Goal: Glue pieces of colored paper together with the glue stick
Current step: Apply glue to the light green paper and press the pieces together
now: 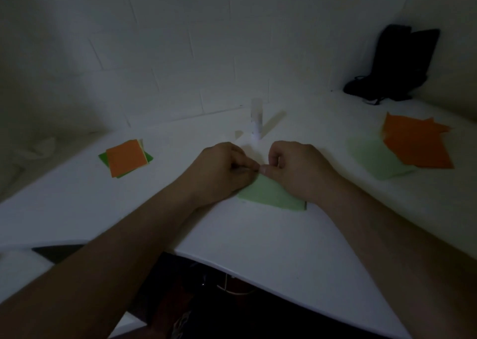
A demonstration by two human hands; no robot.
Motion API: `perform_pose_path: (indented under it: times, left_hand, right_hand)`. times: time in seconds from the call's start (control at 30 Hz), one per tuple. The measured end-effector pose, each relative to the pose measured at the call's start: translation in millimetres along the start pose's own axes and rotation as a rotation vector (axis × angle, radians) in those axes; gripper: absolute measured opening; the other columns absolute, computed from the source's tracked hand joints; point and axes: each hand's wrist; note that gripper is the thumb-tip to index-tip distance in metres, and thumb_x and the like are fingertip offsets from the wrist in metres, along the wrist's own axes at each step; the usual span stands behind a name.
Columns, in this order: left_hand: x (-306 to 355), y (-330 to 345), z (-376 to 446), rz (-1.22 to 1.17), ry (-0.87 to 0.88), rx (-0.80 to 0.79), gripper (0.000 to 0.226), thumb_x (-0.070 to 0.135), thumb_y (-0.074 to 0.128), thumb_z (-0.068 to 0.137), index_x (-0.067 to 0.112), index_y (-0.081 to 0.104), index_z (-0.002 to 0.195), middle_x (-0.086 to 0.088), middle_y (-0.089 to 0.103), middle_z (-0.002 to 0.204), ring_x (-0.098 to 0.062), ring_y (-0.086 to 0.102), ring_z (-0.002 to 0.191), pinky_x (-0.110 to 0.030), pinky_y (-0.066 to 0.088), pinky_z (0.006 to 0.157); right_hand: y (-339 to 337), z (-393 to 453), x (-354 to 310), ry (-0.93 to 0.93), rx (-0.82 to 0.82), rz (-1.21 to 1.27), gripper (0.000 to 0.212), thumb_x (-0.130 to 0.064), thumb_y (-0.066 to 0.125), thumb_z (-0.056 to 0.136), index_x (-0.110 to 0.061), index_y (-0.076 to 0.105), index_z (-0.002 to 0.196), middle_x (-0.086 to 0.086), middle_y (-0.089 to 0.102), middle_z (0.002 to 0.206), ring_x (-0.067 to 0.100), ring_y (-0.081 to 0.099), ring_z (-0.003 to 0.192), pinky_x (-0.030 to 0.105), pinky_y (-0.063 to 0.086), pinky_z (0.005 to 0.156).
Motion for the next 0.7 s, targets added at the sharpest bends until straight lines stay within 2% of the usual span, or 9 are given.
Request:
perform_pose_path:
  times: [0.13, 0.17, 0.23, 0.3, 0.4, 0.47, 0.53, 0.6, 0.7]
  left_hand:
    - [-8, -20, 1, 0.073, 0.023, -0.22, 0.031, 0.045, 0.073, 0.091, 0.047, 0.072, 0.122, 0.014, 0.059, 0.125, 0.001, 0.057, 0.111, -0.018, 0.042, 0.098]
    - [-11, -26, 1, 0.05, 0.014, -0.273, 0.033, 0.049, 0.074, 0.089, 0.051, 0.07, 0.122, 0.018, 0.057, 0.128, 0.003, 0.056, 0.115, -0.019, 0.042, 0.1]
    - [-15, -34, 0, -0.026, 0.013, -0.347, 0.038, 0.045, 0.079, 0.086, 0.049, 0.07, 0.123, 0.023, 0.056, 0.13, 0.005, 0.055, 0.119, -0.013, 0.04, 0.1]
    - [-18, -37, -1, -0.108, 0.002, -0.369, 0.045, 0.037, 0.084, 0.084, 0.042, 0.071, 0.126, 0.024, 0.057, 0.131, 0.007, 0.055, 0.119, -0.006, 0.038, 0.097]
    - [-20, -34, 2, -0.099, -0.004, -0.359, 0.066, 0.048, 0.085, 0.074, 0.041, 0.063, 0.136, 0.022, 0.055, 0.136, 0.007, 0.052, 0.125, -0.013, 0.037, 0.105]
    - [-20, -32, 2, -0.087, -0.024, -0.356, 0.075, 0.052, 0.08, 0.07, 0.041, 0.058, 0.141, 0.023, 0.052, 0.14, 0.008, 0.048, 0.128, -0.017, 0.036, 0.108]
    - [-20, -31, 2, -0.076, -0.022, -0.361, 0.075, 0.054, 0.077, 0.069, 0.043, 0.058, 0.141, 0.026, 0.048, 0.14, 0.009, 0.047, 0.128, -0.019, 0.041, 0.106]
    - [-19, -30, 0, -0.077, -0.015, -0.374, 0.071, 0.056, 0.075, 0.067, 0.044, 0.062, 0.136, 0.029, 0.046, 0.138, 0.01, 0.048, 0.126, -0.018, 0.046, 0.1]
    - [-21, -30, 1, -0.042, -0.013, -0.382, 0.065, 0.053, 0.07, 0.072, 0.04, 0.065, 0.136, 0.025, 0.045, 0.138, 0.009, 0.047, 0.127, -0.01, 0.036, 0.101]
  right_hand:
    - [-1, -1, 0, 0.009, -0.01, 0.019, 0.032, -0.05, 0.073, 0.087, -0.026, 0.054, 0.076, -0.008, 0.058, 0.069, 0.01, 0.054, 0.067, 0.033, 0.044, 0.064]
    - [-2, -1, -1, 0.011, -0.013, 0.025, 0.031, -0.05, 0.072, 0.087, -0.026, 0.054, 0.076, -0.008, 0.058, 0.069, 0.01, 0.054, 0.067, 0.033, 0.044, 0.064]
    - [-3, -2, -3, 0.01, -0.019, 0.01, 0.03, -0.05, 0.071, 0.088, -0.026, 0.055, 0.077, -0.008, 0.057, 0.07, 0.011, 0.054, 0.068, 0.034, 0.046, 0.066]
    - [-4, -1, -7, 0.013, -0.031, -0.044, 0.029, -0.05, 0.066, 0.09, -0.027, 0.054, 0.078, -0.008, 0.059, 0.072, 0.014, 0.056, 0.071, 0.035, 0.047, 0.068]
    - [-5, -3, -18, 0.046, -0.035, -0.142, 0.032, -0.056, 0.059, 0.09, -0.028, 0.051, 0.076, -0.009, 0.059, 0.076, 0.018, 0.058, 0.079, 0.036, 0.043, 0.073]
    - [-6, -6, -26, 0.075, -0.046, -0.193, 0.04, -0.066, 0.057, 0.086, -0.028, 0.049, 0.078, -0.009, 0.06, 0.079, 0.019, 0.057, 0.084, 0.039, 0.045, 0.081]
    - [-6, -9, -32, 0.077, -0.063, -0.241, 0.05, -0.077, 0.054, 0.081, -0.028, 0.045, 0.078, -0.009, 0.058, 0.082, 0.021, 0.055, 0.088, 0.043, 0.044, 0.088]
    - [-7, -13, -36, 0.066, -0.091, -0.27, 0.056, -0.085, 0.051, 0.076, -0.03, 0.041, 0.077, -0.011, 0.056, 0.084, 0.022, 0.052, 0.093, 0.044, 0.043, 0.087]
    - [-10, -17, -39, 0.067, -0.15, -0.282, 0.061, -0.092, 0.046, 0.072, -0.033, 0.038, 0.08, -0.013, 0.052, 0.091, 0.022, 0.044, 0.099, 0.046, 0.04, 0.086]
Point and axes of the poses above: each hand's wrist, its own z-axis towards the middle knuckle, its own y-axis out of the palm, x = y × z
